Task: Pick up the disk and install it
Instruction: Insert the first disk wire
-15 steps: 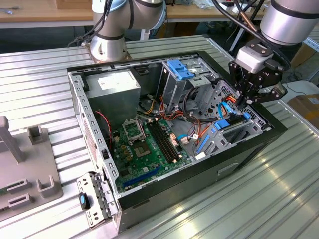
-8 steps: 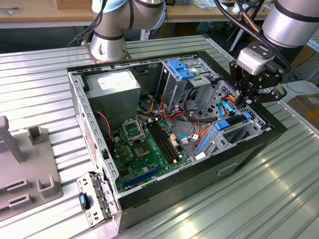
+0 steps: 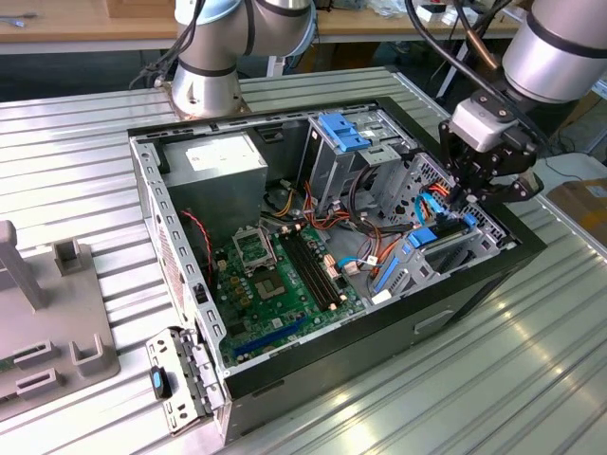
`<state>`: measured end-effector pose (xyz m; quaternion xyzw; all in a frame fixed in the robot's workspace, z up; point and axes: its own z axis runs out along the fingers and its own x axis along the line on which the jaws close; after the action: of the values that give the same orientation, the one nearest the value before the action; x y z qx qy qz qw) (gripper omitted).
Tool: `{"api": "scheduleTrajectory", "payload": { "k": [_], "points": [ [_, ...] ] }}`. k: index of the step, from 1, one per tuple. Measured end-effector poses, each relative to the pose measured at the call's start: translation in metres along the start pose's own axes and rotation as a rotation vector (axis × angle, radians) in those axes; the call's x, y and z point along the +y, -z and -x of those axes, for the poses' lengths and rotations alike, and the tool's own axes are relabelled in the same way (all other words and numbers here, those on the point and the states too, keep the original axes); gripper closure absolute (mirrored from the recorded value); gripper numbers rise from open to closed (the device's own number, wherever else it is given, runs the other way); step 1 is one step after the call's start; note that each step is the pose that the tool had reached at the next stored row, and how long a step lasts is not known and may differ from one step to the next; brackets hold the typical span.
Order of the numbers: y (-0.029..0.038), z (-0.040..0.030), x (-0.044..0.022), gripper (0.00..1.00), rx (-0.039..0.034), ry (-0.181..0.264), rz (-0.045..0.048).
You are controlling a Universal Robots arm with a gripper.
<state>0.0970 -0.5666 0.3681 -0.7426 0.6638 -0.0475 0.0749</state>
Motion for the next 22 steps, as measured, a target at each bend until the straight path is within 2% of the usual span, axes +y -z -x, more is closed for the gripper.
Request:
{"api": "scheduleTrajectory", "payload": {
  "k": [1,4,6,9,11,13,15,18,21,22],
  "points": [
    [-0.0014,-0.0008,0.0003,0.84,-0.0037,-0.012,-0.0009],
    [-0.0037,-0.0029,0.0009,0.84,0.0013,-0.039,-0.0018],
    [-0.0043,-0.0041,0.0012,0.84,-0.0019,-0.049,-0.0026],
    [-0.0041,-0.0076,0.0016,0.84,-0.0182,-0.063,-0.0046],
    [-0.0041,-0.0115,0.002,0.84,-0.0376,-0.069,-0.0064],
    [-0.004,-0.0136,0.0023,0.84,-0.0459,-0.071,-0.0072],
    [-0.0053,-0.0151,0.0026,0.84,-0.045,-0.079,-0.0077],
    [-0.01,-0.0162,0.0035,0.84,-0.0374,-0.119,-0.01],
    [-0.0127,-0.0164,0.004,0.84,-0.0378,-0.123,-0.0103],
    [-0.0153,-0.0165,0.0045,0.84,-0.041,-0.124,-0.0105]
  ]
}}
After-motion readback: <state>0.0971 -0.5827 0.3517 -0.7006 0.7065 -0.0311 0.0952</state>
